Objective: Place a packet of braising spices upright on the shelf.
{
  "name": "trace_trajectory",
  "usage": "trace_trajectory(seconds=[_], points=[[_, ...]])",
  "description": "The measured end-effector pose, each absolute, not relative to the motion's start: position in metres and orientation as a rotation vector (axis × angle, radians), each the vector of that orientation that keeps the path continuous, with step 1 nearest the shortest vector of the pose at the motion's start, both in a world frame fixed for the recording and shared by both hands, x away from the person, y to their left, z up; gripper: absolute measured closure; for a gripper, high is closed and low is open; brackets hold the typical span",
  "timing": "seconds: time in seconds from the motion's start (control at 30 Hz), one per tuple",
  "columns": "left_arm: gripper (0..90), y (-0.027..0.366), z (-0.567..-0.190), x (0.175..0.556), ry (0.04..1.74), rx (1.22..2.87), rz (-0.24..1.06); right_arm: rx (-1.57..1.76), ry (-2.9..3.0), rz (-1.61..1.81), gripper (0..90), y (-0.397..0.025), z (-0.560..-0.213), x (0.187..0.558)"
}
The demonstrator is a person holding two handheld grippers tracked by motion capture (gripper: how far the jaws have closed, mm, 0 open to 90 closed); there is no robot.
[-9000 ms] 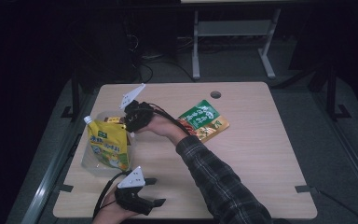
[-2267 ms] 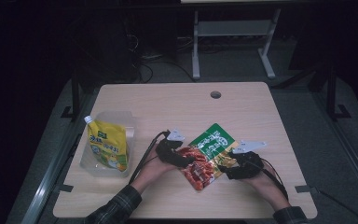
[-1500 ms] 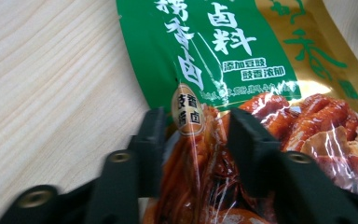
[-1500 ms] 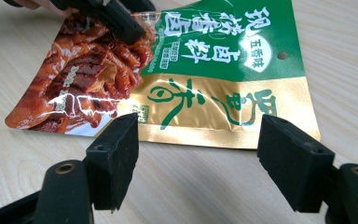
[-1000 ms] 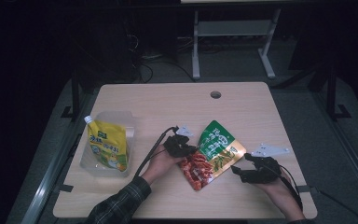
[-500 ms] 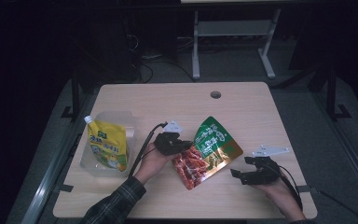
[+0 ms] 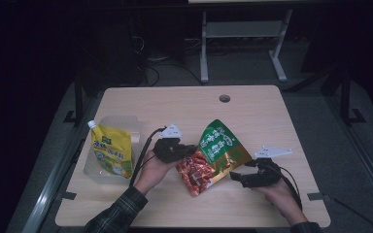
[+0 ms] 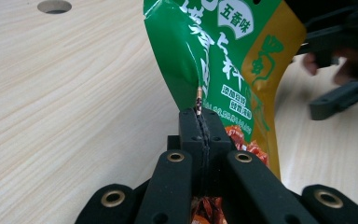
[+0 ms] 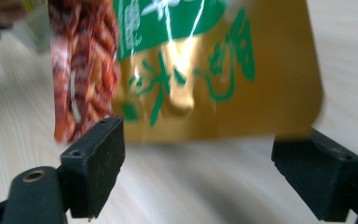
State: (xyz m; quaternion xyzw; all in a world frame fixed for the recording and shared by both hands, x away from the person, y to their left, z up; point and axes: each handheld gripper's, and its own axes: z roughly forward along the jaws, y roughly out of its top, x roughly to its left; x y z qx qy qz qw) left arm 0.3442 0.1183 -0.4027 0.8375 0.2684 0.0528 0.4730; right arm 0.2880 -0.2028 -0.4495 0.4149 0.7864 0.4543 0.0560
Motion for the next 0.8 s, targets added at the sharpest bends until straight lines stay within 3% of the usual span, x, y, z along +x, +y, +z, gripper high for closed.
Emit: trace_trajectory(seconds=[0.17, 0.27, 0.33, 0.57, 0.8], points=[[89.9, 0.123, -0.397, 0.341, 0.656, 2.018, 0.119, 1.263, 2.317, 1.544, 22.5, -0.198, -0.449, 0.306], [89.9, 0.125, -0.396, 0.341, 0.656, 2.001, 0.119, 1.242, 2.302, 1.618, 38.9, -0.196, -0.448, 0.311], [89.8, 0.125, -0.395, 0.341, 0.659, 1.997, 0.118, 1.214, 2.316, 1.630, 55.4, -0.195, -0.448, 0.312], [89.7, 0.126, -0.396, 0.340, 0.663, 1.996, 0.130, 1.153, 2.321, 1.652, 86.9, -0.190, -0.441, 0.312], [88.9, 0.130, -0.396, 0.339, 0.670, 1.987, 0.130, 1.085, 2.361, 1.650, 90.0, -0.188, -0.432, 0.313]])
